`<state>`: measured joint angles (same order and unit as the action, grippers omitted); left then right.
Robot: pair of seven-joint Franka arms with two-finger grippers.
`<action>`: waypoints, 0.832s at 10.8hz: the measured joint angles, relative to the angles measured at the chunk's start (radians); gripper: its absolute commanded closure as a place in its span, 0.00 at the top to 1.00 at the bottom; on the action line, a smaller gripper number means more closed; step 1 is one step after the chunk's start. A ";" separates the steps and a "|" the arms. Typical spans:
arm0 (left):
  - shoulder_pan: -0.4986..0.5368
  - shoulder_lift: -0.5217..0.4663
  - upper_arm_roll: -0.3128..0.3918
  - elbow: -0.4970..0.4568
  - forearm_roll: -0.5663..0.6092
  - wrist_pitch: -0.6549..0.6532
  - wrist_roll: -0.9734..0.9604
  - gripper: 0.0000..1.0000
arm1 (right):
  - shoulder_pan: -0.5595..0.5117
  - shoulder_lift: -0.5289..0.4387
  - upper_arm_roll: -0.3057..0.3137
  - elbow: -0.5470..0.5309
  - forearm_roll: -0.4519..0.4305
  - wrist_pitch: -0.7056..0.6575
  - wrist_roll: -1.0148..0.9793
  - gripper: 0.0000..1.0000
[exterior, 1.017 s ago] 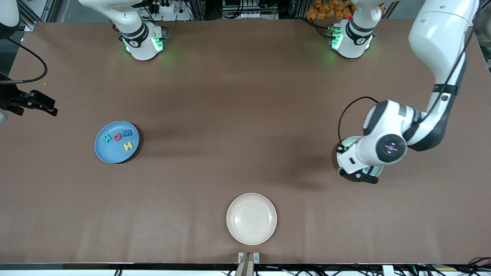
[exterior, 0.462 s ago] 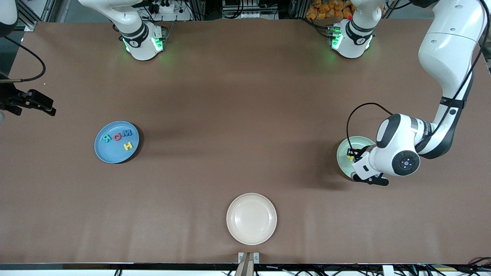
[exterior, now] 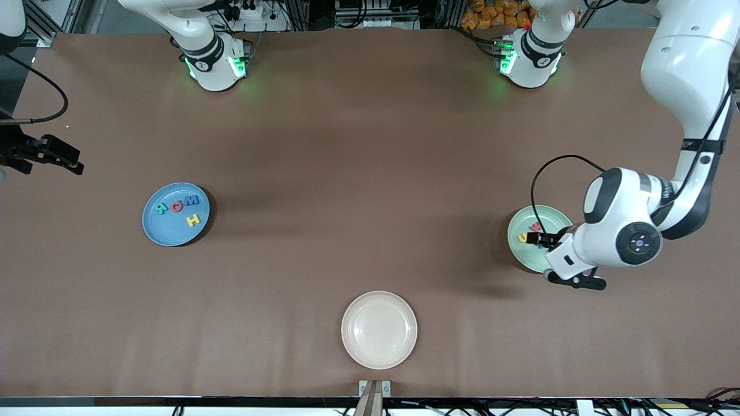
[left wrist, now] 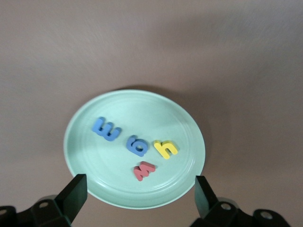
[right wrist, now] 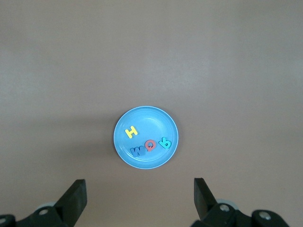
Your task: Sort uppercase to blue plate, lowercase to green plate
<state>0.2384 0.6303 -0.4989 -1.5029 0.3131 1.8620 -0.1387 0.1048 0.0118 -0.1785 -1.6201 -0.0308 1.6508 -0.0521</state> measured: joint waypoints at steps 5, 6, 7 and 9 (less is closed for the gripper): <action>0.002 -0.194 -0.006 0.040 -0.052 -0.098 0.002 1.00 | 0.000 0.003 0.000 0.010 0.000 -0.001 0.000 1.00; 0.004 -0.232 -0.005 0.051 -0.101 -0.123 0.002 1.00 | 0.000 0.004 0.000 0.011 0.000 -0.001 0.000 1.00; 0.005 -0.267 -0.005 0.063 -0.126 -0.148 0.002 1.00 | 0.000 0.005 -0.001 0.012 0.000 -0.001 0.000 1.00; 0.007 -0.339 -0.004 0.077 -0.141 -0.174 0.002 1.00 | 0.000 0.005 -0.001 0.013 0.000 -0.001 0.000 1.00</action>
<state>0.2456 0.2914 -0.5033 -1.4260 0.1718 1.6877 -0.1369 0.1046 0.0173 -0.1791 -1.6066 -0.0308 1.6502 -0.0520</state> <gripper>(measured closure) 0.000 0.000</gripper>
